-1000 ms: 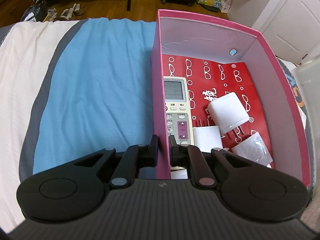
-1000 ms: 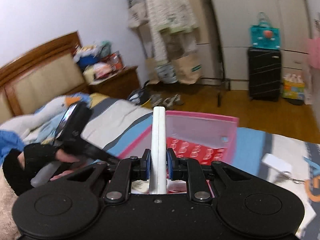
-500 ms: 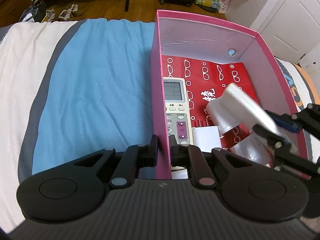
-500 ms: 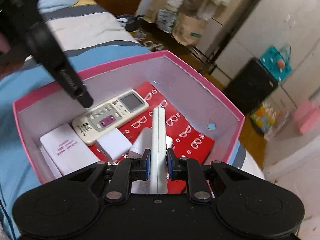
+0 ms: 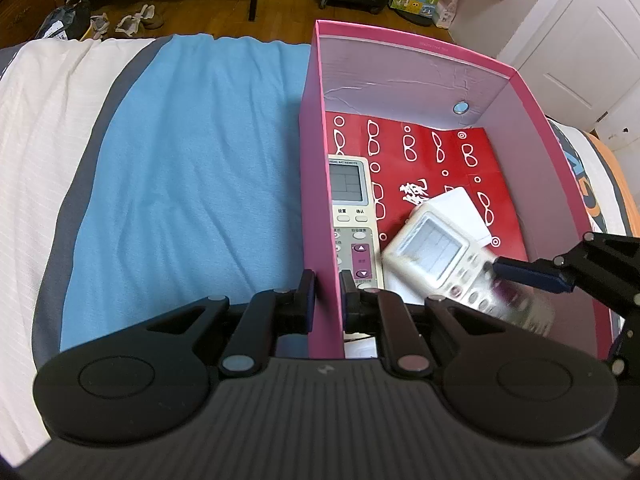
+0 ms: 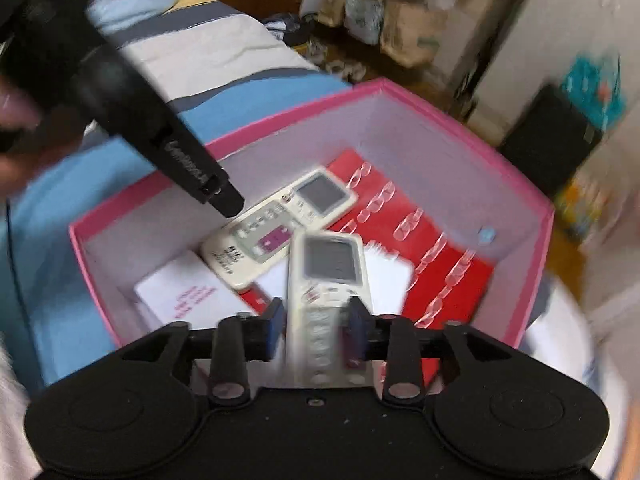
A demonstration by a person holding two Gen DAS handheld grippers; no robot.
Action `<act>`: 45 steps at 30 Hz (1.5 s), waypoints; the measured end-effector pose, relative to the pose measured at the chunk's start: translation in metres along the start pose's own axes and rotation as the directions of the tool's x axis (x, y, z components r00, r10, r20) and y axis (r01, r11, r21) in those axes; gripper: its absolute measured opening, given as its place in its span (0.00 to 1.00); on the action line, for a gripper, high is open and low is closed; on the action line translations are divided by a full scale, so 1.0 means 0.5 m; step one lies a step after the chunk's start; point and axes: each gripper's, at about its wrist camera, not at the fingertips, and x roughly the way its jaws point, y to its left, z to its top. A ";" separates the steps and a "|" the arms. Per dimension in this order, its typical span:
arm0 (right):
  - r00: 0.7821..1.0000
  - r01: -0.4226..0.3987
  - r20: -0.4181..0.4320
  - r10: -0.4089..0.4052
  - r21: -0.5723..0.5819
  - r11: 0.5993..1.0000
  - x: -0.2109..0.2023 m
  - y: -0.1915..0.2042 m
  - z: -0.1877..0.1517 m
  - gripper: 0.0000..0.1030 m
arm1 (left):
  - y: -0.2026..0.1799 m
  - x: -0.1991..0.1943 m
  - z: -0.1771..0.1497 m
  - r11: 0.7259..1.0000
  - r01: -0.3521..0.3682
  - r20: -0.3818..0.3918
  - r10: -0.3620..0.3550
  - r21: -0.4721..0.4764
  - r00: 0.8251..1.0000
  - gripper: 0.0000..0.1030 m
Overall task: Organize rigid objects
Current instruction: 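Carry the white remote into the pink box and open the right tool, then grasp the cream remote with the red label using the right tool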
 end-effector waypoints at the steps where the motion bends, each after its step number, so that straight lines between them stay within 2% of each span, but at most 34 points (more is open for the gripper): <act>1: 1.000 -0.030 0.002 0.030 0.035 0.999 0.001 -0.009 -0.002 0.49 | 0.001 0.000 0.000 1.000 0.001 0.000 -0.001 -0.002 1.000 0.11; 5: 0.998 -0.060 0.035 0.056 0.124 0.990 -0.011 -0.038 -0.016 0.49 | 0.000 -0.001 0.001 1.000 0.000 0.009 0.000 -0.009 1.000 0.10; 8: 0.990 -0.102 0.114 0.084 0.162 0.982 -0.061 -0.065 -0.031 0.49 | -0.002 -0.001 -0.002 1.000 -0.003 0.012 0.003 -0.005 1.000 0.10; 12: 0.983 -0.090 0.174 0.060 0.168 0.982 -0.145 -0.114 -0.054 0.50 | -0.005 -0.001 -0.002 1.000 -0.008 0.010 0.008 -0.006 1.000 0.10; 18: 0.981 -0.102 0.186 0.058 0.240 0.965 -0.231 -0.236 -0.120 0.50 | -0.010 0.003 0.003 1.000 -0.024 -0.002 0.024 -0.016 1.000 0.10; 20: 0.982 -0.120 0.170 0.086 0.203 0.972 -0.239 -0.267 -0.146 0.50 | -0.014 0.005 0.005 0.999 -0.036 -0.004 0.036 -0.018 0.999 0.10; 23: 0.985 -0.057 0.170 0.034 0.133 0.990 -0.243 -0.303 -0.190 0.51 | -0.013 0.004 0.003 0.999 -0.042 -0.004 0.042 -0.032 0.999 0.08; 25: 0.982 -0.008 0.187 -0.010 0.096 0.995 -0.234 -0.322 -0.220 0.63 | -0.007 0.004 0.003 0.998 -0.034 -0.010 0.034 -0.053 0.999 0.09; 27: 0.976 0.039 0.208 -0.056 0.085 0.996 -0.216 -0.339 -0.248 0.65 | -0.006 0.003 0.003 0.998 -0.033 -0.013 0.033 -0.054 0.999 0.09; 32: 0.984 0.042 0.163 -0.067 0.155 0.987 -0.145 -0.379 -0.300 0.65 | -0.005 0.004 0.003 0.999 -0.036 -0.013 0.036 -0.024 0.999 0.09; 34: 0.989 0.081 0.110 -0.097 0.141 0.987 -0.102 -0.387 -0.304 0.65 | -0.007 0.005 0.003 0.999 -0.039 -0.014 0.039 -0.014 0.999 0.09; 36: 0.985 0.140 0.084 -0.149 0.109 0.984 -0.077 -0.385 -0.307 0.65 | -0.013 0.007 0.003 0.999 -0.048 -0.015 0.048 0.001 0.999 0.09; 40: 0.993 0.101 0.041 -0.107 0.118 0.988 -0.039 -0.392 -0.309 0.65 | -0.022 0.005 0.001 0.998 -0.059 -0.014 0.059 0.038 0.998 0.09; 45: 0.984 0.162 -0.096 -0.150 0.138 0.977 0.017 -0.392 -0.304 0.64 | -0.035 0.004 -0.001 0.993 -0.066 -0.008 0.067 0.103 0.998 0.10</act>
